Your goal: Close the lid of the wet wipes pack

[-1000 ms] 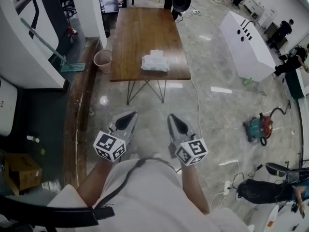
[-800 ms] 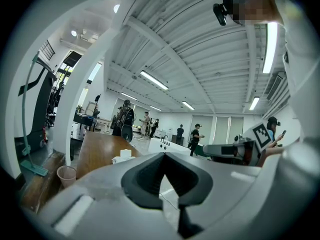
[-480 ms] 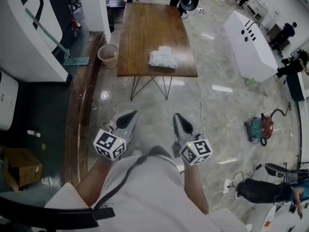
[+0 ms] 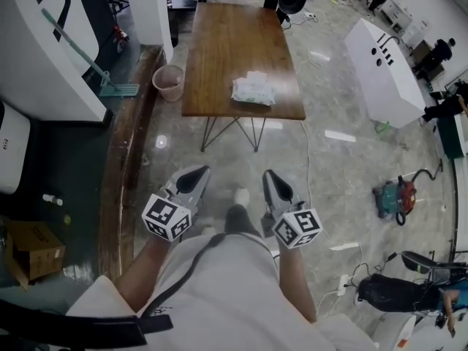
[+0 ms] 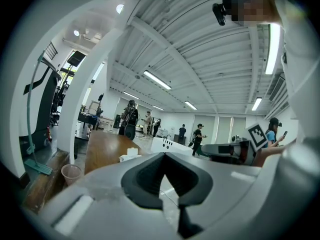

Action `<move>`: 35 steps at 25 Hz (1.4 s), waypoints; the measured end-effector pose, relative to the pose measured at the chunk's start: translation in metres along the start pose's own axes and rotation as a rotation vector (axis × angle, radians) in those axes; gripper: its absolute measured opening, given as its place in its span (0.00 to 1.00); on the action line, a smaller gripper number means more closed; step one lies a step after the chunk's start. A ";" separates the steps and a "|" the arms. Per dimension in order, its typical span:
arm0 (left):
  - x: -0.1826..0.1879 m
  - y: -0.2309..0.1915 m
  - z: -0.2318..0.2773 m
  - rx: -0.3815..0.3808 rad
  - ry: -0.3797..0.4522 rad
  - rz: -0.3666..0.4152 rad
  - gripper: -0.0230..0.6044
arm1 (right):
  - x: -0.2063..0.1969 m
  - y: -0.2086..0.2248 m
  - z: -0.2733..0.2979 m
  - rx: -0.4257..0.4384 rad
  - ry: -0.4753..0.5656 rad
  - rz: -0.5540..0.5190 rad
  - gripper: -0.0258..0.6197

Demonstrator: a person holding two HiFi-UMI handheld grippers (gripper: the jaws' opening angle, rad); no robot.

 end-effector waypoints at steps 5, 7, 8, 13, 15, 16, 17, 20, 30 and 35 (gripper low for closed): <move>-0.002 -0.015 0.016 0.035 -0.005 -0.008 0.04 | 0.003 0.019 0.022 0.017 -0.009 -0.001 0.05; 0.000 -0.024 0.027 0.049 -0.010 -0.010 0.04 | 0.009 0.030 0.035 0.024 -0.005 -0.008 0.05; 0.003 -0.029 0.035 0.053 -0.013 -0.009 0.04 | 0.013 0.036 0.041 0.028 -0.003 -0.010 0.05; 0.018 -0.051 0.089 0.056 -0.020 0.003 0.04 | 0.034 0.081 0.080 0.047 -0.013 -0.007 0.05; 0.023 -0.059 0.111 0.065 -0.022 -0.002 0.04 | 0.040 0.099 0.095 0.054 -0.031 -0.004 0.05; 0.026 -0.063 0.122 0.069 -0.024 -0.005 0.04 | 0.044 0.108 0.102 0.060 -0.041 -0.004 0.05; 0.029 -0.066 0.132 0.074 -0.025 -0.007 0.04 | 0.048 0.117 0.110 0.069 -0.050 -0.004 0.05; 0.033 -0.076 0.160 0.094 -0.031 -0.018 0.04 | 0.058 0.138 0.137 0.105 -0.075 -0.009 0.05; 0.038 -0.103 0.249 0.163 -0.044 -0.037 0.04 | 0.087 0.212 0.209 0.222 -0.101 -0.025 0.05; 0.039 -0.109 0.281 0.199 -0.042 -0.036 0.04 | 0.083 0.245 0.224 0.258 -0.136 -0.010 0.05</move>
Point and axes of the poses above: the fingertips, and each gripper's own axes: z forward along the fingers, y to its right, x out of its top, the point moved 8 cm from there along -z, backward along the fingers, and after that the axes turned 6 degrees about -x, right-handed, at the moved point
